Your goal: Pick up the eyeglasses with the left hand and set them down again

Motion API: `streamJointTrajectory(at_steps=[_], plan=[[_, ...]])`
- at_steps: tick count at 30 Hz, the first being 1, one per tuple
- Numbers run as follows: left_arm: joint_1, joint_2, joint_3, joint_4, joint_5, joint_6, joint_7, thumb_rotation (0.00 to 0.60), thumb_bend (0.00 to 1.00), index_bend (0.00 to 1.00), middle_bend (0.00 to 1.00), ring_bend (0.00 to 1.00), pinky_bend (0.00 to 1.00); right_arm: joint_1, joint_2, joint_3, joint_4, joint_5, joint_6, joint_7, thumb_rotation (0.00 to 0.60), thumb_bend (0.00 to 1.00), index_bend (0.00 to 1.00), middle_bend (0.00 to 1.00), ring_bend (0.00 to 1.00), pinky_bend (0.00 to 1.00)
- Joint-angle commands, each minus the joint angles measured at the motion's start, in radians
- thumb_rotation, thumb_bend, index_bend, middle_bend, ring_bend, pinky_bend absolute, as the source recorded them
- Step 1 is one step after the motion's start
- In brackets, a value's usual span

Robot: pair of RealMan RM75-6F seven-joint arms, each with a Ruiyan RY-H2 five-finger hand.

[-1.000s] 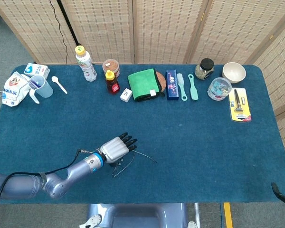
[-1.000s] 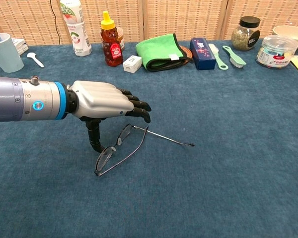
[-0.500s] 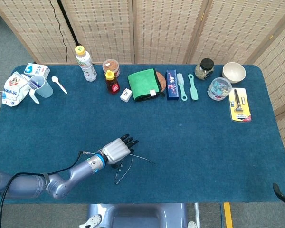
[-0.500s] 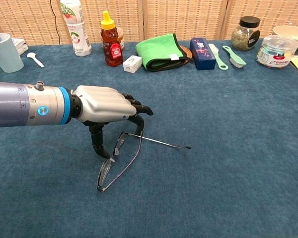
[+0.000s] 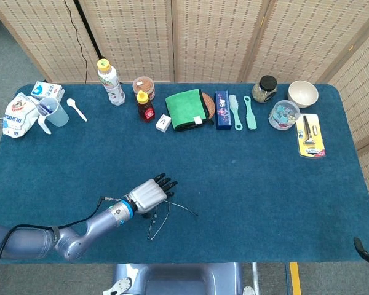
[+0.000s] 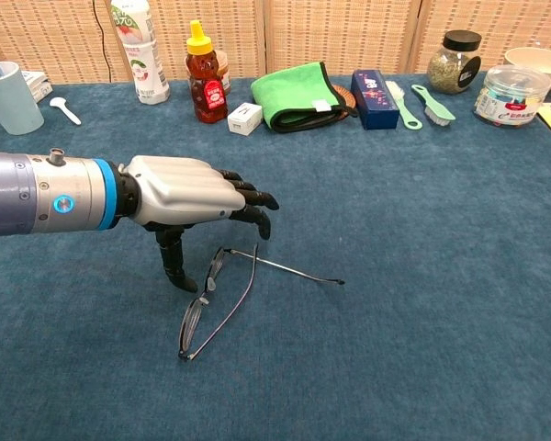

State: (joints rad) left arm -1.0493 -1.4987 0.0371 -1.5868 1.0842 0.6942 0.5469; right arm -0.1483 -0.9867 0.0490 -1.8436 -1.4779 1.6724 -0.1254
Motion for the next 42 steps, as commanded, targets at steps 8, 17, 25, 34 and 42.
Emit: streamJointTrajectory(at_steps=[8,17,25,34,42], plan=[[0.002,0.009,0.013,-0.031,0.034,-0.004,-0.01,0.514,0.15,0.16,0.0,0.0,0.0,-0.002,-0.001,-0.001,0.001,-0.002,0.001,0.002,0.6,0.3,0.08,0.0,0.0,0.09],[0.009,-0.024,0.017,-0.008,0.015,0.01,0.007,0.514,0.15,0.3,0.0,0.0,0.0,-0.005,0.0,-0.001,0.002,-0.001,0.003,0.006,0.6,0.3,0.08,0.0,0.0,0.09],[0.017,-0.042,0.014,-0.001,0.006,0.034,0.022,0.517,0.15,0.41,0.0,0.0,0.0,-0.004,0.001,-0.002,0.003,-0.002,-0.001,0.011,0.6,0.3,0.08,0.0,0.0,0.09],[0.023,-0.041,0.012,-0.008,0.008,0.048,0.027,0.538,0.15,0.57,0.0,0.0,0.0,-0.008,0.004,-0.003,0.006,-0.006,0.004,0.021,0.6,0.3,0.08,0.0,0.0,0.09],[0.029,-0.034,0.014,-0.012,0.01,0.05,0.023,0.547,0.15,0.62,0.0,0.0,0.0,-0.01,0.004,-0.005,0.007,-0.009,0.006,0.024,0.6,0.3,0.08,0.0,0.0,0.09]])
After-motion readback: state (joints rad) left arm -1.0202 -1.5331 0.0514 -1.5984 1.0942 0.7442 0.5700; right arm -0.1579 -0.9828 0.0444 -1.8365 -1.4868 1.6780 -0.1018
